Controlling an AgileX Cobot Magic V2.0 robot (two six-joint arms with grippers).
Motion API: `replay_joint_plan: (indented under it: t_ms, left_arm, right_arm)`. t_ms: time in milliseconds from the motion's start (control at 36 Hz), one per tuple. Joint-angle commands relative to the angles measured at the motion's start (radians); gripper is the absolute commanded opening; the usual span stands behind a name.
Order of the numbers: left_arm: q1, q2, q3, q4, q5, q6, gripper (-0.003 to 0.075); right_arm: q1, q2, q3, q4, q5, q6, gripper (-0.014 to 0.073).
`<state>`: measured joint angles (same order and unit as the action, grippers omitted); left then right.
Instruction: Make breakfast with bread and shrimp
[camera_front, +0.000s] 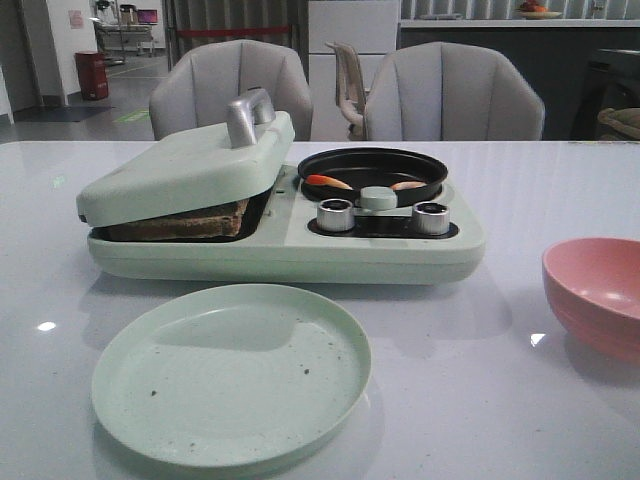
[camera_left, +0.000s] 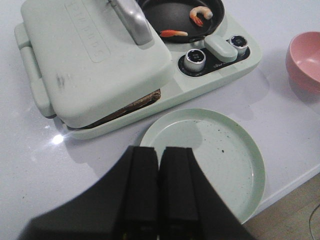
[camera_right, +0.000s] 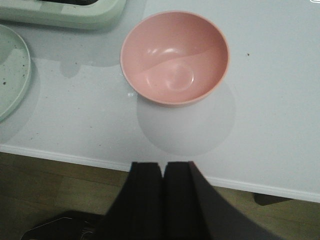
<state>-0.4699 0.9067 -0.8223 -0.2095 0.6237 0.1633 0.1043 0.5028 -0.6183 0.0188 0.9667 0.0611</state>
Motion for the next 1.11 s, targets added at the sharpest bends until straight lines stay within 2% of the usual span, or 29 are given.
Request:
replay_joint_plan:
  t_ms: [0, 56, 167, 278, 389, 583, 722, 944, 1082]
  left_arm:
    - [0.004, -0.01, -0.028, -0.009, -0.063, -0.01, 0.0101]
    - [0.004, -0.01, -0.028, -0.004, -0.063, -0.01, 0.0102]
    - [0.013, -0.048, -0.006, 0.131, -0.083, -0.01, 0.0101]
    - [0.091, -0.159, 0.075, 0.2, -0.126, -0.01, 0.0101]
    - [0.216, -0.316, 0.191, 0.21, -0.196, -0.01, 0.0101]
    - [0.37, -0.531, 0.377, 0.21, -0.314, -0.01, 0.0101]
    - [0.446, -0.697, 0.513, 0.198, -0.385, -0.01, 0.0101]
    - [0.501, -0.892, 0.638, 0.155, -0.409, -0.015, 0.0101]
    - [0.488, -0.933, 0.728, 0.263, -0.48, -0.221, 0.0101]
  right_arm:
    - [-0.002, 0.002, -0.025, 0.005, -0.069, -0.009, 0.0034]
    - [-0.002, 0.002, -0.025, 0.005, -0.069, -0.009, 0.0034]
    - [-0.002, 0.002, -0.025, 0.005, -0.069, -0.009, 0.0034]
    - [-0.002, 0.002, -0.025, 0.004, -0.068, -0.009, 0.0034]
    - [-0.002, 0.002, -0.025, 0.006, -0.068, -0.009, 0.0034]
    - [-0.002, 0.002, -0.025, 0.006, -0.068, -0.009, 0.0034]
    - [-0.002, 0.002, -0.025, 0.006, -0.068, -0.009, 0.0034]
    - [-0.002, 0.002, -0.025, 0.006, -0.068, -0.009, 0.0034]
    - [-0.002, 0.002, -0.025, 0.006, -0.068, -0.009, 0.0034]
